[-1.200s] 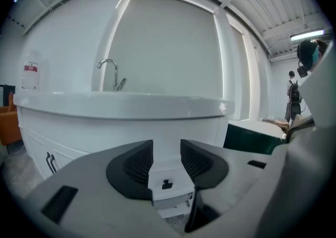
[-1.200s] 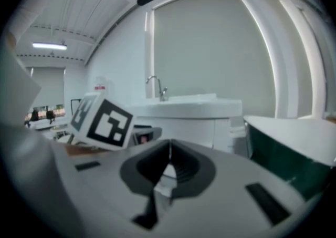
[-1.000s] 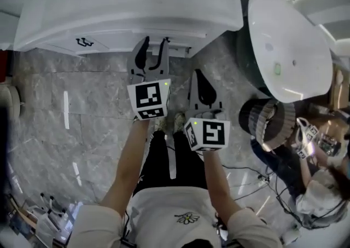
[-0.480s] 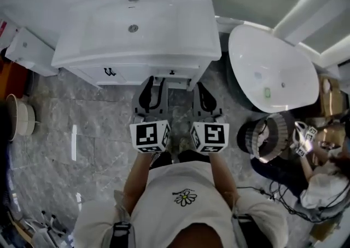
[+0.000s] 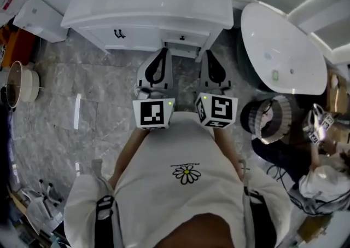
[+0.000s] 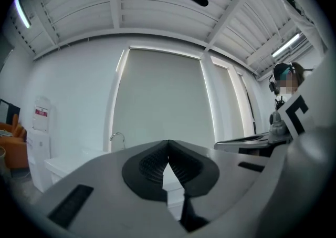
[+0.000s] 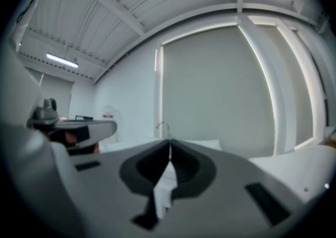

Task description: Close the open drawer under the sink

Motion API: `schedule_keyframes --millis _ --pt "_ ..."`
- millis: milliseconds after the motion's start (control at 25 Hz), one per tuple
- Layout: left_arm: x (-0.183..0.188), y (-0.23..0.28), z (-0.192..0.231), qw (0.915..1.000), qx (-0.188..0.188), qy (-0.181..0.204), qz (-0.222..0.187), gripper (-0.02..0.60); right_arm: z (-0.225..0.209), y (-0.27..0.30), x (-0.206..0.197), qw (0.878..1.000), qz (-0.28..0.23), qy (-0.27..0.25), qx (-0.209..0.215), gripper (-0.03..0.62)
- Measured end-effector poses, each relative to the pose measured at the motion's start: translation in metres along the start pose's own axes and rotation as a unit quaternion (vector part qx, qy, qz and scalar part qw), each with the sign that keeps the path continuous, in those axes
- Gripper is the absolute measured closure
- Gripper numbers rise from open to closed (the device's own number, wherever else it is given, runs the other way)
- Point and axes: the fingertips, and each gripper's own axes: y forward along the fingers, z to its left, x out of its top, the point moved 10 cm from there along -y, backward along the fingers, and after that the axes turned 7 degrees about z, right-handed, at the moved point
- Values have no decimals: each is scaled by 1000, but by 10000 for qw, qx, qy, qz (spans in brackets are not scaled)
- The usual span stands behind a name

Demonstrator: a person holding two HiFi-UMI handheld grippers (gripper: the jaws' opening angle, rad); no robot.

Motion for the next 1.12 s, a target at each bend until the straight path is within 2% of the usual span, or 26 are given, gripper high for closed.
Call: schedule_keyframes --millis 360,600,840,1120 --pt "-8 -6 -4 9999 -130 -51 33 561 8 -17 -9 9999 56 -77 -104 565" --pt "-14 2 -4 9996 -261 63 49 561 7 -18 -11 9995 165 -182 -179 565" --pt "-19 3 -6 9993 -315 -65 190 561 6 -22 -16 9987 409 -138 -255 565" --pt "-25 8 -5 9987 -387 -155 304 561 8 -23 -22 9990 378 -120 -229 565"
